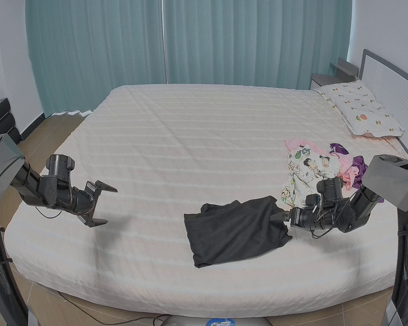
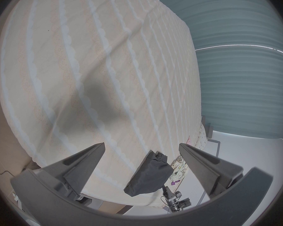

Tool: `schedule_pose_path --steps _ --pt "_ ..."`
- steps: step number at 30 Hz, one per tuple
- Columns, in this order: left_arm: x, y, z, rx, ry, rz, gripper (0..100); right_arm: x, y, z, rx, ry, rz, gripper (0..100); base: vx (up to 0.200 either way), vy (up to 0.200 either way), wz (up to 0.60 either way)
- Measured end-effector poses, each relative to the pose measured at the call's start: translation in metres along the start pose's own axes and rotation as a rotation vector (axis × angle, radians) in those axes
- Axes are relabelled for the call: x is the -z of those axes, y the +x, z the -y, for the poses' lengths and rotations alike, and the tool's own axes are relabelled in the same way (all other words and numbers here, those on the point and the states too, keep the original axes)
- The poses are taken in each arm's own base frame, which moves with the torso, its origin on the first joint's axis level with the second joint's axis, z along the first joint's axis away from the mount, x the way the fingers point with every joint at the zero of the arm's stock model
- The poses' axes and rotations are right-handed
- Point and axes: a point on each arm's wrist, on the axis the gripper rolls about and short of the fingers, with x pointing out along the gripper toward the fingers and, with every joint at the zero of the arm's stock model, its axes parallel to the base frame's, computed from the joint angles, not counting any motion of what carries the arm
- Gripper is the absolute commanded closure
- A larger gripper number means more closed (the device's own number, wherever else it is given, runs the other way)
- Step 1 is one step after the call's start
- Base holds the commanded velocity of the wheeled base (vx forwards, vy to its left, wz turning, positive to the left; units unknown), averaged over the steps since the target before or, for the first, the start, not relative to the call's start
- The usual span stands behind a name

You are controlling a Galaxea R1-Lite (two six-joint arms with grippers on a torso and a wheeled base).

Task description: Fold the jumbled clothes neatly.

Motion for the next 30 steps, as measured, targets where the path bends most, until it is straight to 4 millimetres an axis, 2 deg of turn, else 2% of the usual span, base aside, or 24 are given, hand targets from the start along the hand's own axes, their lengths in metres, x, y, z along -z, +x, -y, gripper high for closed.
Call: schedule_pose_path --steps 10,23,24,30 --pt "0.0 0.0 0.0 0.0 0.001 -0.001 0 0.012 0.003 0.005 0.022 -0.017 -0.038 100 0.0 0.0 0.0" --pt "0.0 0.0 0.0 0.0 0.001 -0.001 0 0.012 -0.019 0.015 0.051 0.015 -0.032 100 0.0 0.0 0.0" --pt "0.0 0.0 0.0 -0.001 0.001 0.0 0 0.013 -0.019 0.015 0.051 0.014 -0.033 0 0.0 0.0 0.0" --pt "0.0 0.0 0.0 -0.001 0.001 0.0 0 0.016 -0.019 0.017 0.066 0.005 -0.074 0 0.0 0.0 0.0"
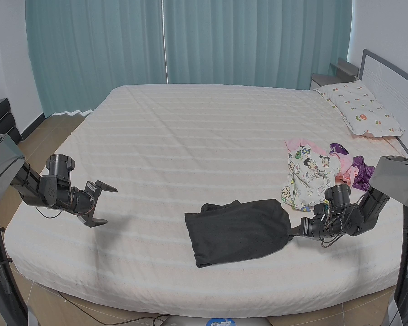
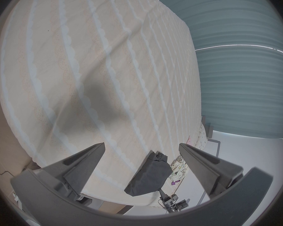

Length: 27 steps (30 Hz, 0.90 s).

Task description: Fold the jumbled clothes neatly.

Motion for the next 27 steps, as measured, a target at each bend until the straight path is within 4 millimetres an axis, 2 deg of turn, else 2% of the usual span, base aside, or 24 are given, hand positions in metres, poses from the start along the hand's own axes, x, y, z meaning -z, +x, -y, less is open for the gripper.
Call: schedule_pose_path --steps 9,15,18,23,27 --pt "0.0 0.0 0.0 0.0 0.0 0.0 0 -0.018 -0.003 -0.006 -0.015 -0.02 0.066 0 0.0 0.0 0.0" --pt "0.0 0.0 0.0 0.0 0.0 0.0 0 -0.025 0.017 -0.009 0.043 -0.026 0.101 0 0.0 0.0 0.0" --pt "0.0 0.0 0.0 0.001 0.0 0.001 0 -0.023 0.027 -0.011 0.042 0.031 0.099 0 0.0 0.0 0.0" --pt "0.0 0.0 0.0 0.002 0.0 0.001 0 -0.024 0.033 -0.014 0.02 0.088 0.126 0 0.0 0.0 0.0" --pt "0.0 0.0 0.0 0.002 0.006 -0.002 0 -0.024 0.034 -0.015 -0.001 0.08 0.161 0 0.15 0.0 0.0"
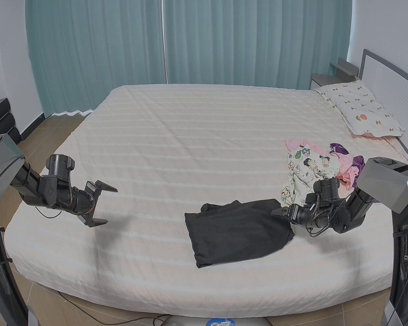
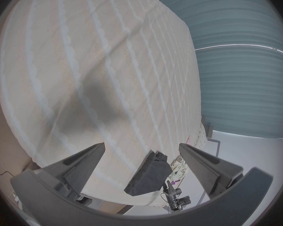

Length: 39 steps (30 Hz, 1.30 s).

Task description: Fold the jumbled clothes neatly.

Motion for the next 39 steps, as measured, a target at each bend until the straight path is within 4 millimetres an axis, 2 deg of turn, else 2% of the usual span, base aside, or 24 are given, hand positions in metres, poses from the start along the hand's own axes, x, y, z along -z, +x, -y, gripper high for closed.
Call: schedule_pose_path --steps 21,29,39 --pt "0.001 0.0 -0.001 -0.006 0.02 -0.001 0 0.01 0.009 0.001 0.003 -0.056 -0.028 0 0.0 0.0 0.0" --pt "0.001 0.0 -0.002 -0.007 0.02 -0.002 0 0.025 0.014 -0.003 -0.063 -0.119 -0.102 0 0.0 0.0 0.0" --pt "0.001 0.001 -0.002 -0.007 0.02 -0.001 0 0.032 0.017 -0.009 -0.086 -0.138 -0.111 0 0.0 0.0 0.0"
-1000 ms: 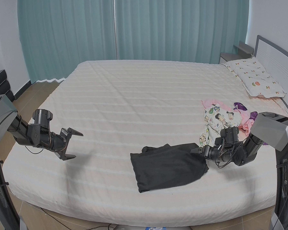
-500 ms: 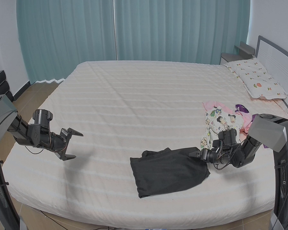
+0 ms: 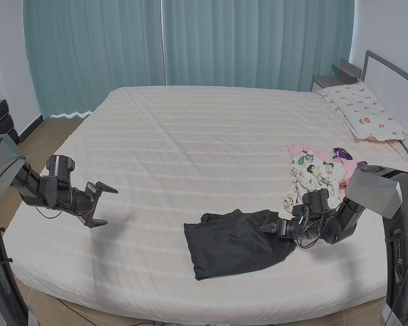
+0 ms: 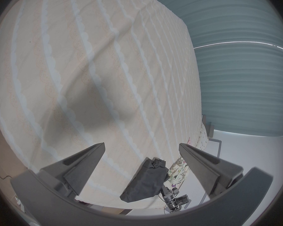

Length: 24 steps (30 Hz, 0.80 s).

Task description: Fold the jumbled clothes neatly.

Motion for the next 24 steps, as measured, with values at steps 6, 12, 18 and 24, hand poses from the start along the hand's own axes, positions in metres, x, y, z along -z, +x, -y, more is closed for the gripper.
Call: schedule_pose_path --steps 6,12,18,24 --pt "0.0 0.0 0.0 -0.001 0.0 -0.001 0 -0.004 -0.01 0.01 0.011 0.057 0.013 0 0.0 0.0 0.0" --pt "0.0 0.0 0.0 0.0 0.0 0.0 0 -0.002 -0.02 0.014 -0.029 0.071 -0.007 0 0.0 0.0 0.0" --pt "0.0 0.0 0.0 0.0 0.0 0.0 0 0.0 -0.02 0.008 -0.054 0.026 0.015 0 0.0 0.0 0.0" --pt "0.0 0.0 0.0 0.0 0.0 0.001 0 0.009 -0.008 -0.004 -0.07 -0.002 -0.017 0 0.0 0.0 0.0"
